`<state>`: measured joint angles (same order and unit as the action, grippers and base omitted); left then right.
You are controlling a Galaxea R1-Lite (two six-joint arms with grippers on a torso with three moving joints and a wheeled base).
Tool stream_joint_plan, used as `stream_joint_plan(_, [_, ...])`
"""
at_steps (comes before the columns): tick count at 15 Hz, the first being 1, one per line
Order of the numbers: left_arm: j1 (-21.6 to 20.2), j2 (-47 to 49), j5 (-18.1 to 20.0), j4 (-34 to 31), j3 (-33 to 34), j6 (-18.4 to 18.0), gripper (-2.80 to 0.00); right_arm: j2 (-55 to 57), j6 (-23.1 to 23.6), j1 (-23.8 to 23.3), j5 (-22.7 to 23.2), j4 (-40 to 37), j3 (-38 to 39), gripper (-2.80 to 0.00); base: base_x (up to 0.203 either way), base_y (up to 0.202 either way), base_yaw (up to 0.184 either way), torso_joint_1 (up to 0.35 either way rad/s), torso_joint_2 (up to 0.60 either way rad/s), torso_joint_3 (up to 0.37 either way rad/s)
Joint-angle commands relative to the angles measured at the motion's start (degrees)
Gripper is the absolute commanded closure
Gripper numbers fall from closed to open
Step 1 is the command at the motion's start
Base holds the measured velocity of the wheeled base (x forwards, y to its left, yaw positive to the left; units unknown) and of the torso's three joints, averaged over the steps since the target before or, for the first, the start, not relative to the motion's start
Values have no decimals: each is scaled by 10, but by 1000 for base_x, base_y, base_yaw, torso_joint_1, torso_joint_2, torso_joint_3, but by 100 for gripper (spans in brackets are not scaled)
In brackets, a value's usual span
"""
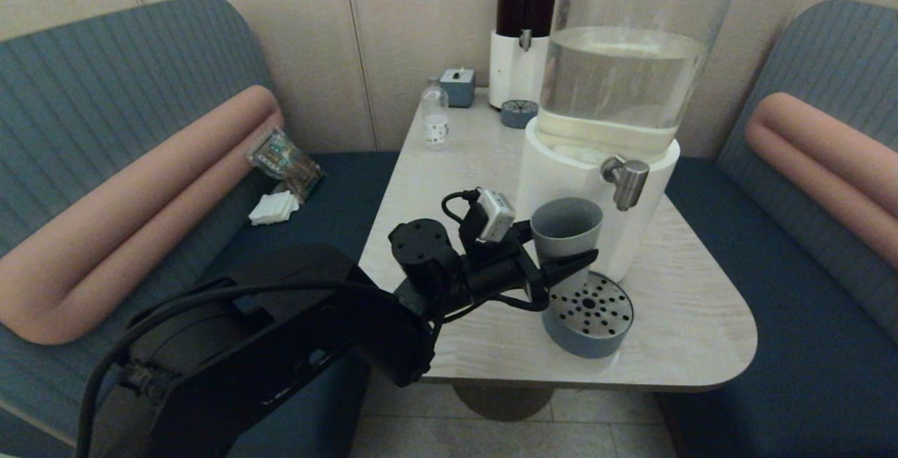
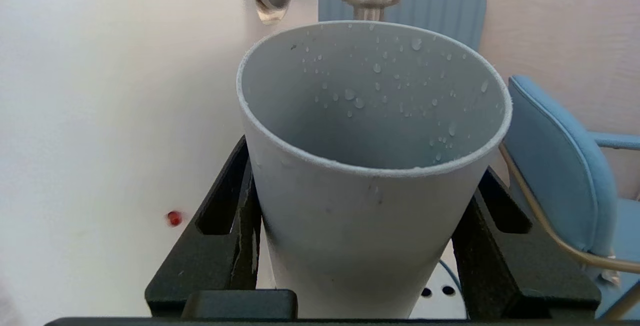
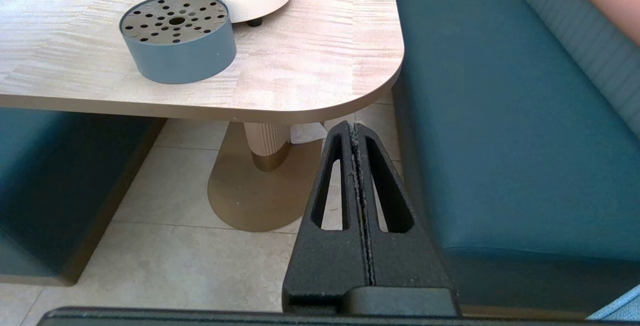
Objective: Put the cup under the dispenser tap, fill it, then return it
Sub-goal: Place it under the water dispenser
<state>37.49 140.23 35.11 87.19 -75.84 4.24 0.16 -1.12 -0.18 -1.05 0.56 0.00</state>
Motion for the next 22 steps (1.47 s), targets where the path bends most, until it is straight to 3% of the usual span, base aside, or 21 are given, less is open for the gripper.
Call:
stream_joint_plan(1, [4, 32, 3, 5, -30, 1, 0, 0, 0, 0, 0, 1, 0, 0, 0, 0, 0, 0, 0, 0])
stream_joint_plan(10, [11, 104, 3, 5, -124, 4, 0, 0, 0, 0, 0, 0, 0, 0, 0, 0, 0, 0, 0, 0])
stream_joint_plan(22, [24, 135, 3, 2, -170, 4, 0, 0, 0, 0, 0, 0, 0, 0, 0, 0, 0, 0, 0, 0])
